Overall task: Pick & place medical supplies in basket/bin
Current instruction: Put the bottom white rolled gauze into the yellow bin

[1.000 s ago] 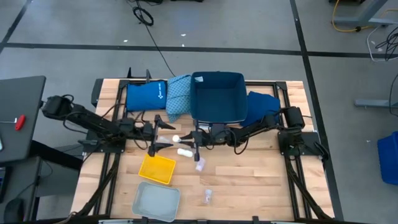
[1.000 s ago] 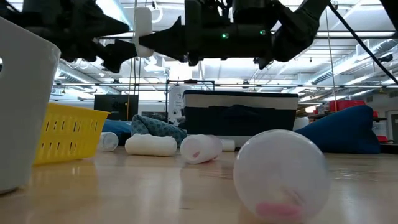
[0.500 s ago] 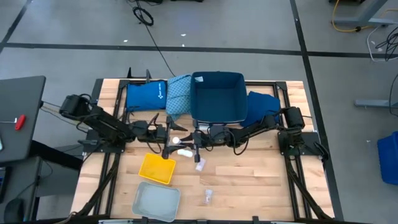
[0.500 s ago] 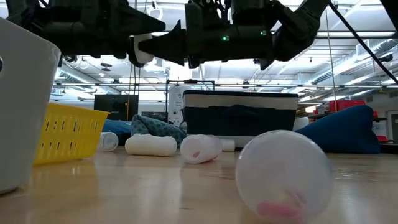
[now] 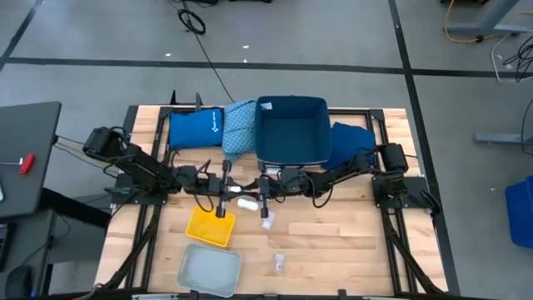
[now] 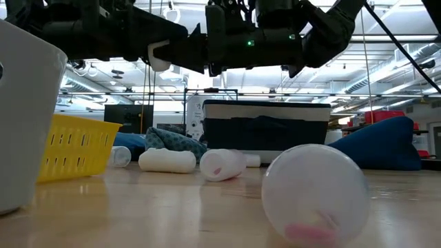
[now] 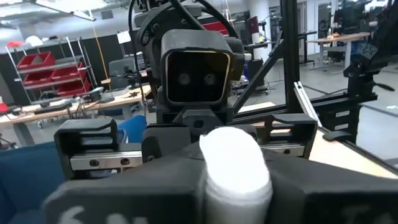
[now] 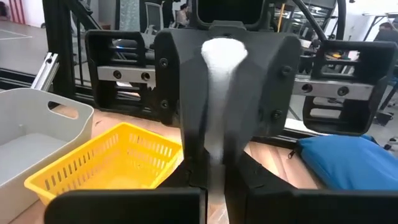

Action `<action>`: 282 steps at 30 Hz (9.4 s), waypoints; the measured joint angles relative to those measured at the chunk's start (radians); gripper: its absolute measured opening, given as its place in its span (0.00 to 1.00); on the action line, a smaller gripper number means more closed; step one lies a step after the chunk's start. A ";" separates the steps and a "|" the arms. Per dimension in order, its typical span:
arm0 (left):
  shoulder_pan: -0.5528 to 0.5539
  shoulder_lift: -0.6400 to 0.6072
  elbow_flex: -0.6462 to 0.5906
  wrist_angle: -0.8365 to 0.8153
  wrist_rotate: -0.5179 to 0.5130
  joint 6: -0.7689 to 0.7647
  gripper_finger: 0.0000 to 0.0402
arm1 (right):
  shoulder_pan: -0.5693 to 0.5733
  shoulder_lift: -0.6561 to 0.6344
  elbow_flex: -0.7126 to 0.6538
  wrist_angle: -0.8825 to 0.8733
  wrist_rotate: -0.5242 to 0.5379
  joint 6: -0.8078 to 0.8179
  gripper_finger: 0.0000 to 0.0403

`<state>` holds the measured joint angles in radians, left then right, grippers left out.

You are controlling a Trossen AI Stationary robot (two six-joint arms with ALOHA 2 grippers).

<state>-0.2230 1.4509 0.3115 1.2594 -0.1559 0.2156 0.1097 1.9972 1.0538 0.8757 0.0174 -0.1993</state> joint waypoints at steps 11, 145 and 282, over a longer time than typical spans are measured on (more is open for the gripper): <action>-0.020 0.000 0.001 -0.021 -0.003 0.043 0.07 | 0.000 -0.002 0.002 -0.045 -0.018 -0.003 0.13; -0.318 -0.212 0.329 -1.109 -0.647 -0.183 0.70 | 0.080 -0.117 0.006 -0.621 0.087 0.159 0.69; 0.082 0.242 0.281 0.258 0.208 -0.003 0.68 | 0.088 -0.191 -0.451 0.643 0.158 -0.146 0.04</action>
<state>-0.1413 1.6928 0.5924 1.5173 0.0517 0.2125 0.1974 1.8065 0.6033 1.5185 0.1749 -0.3454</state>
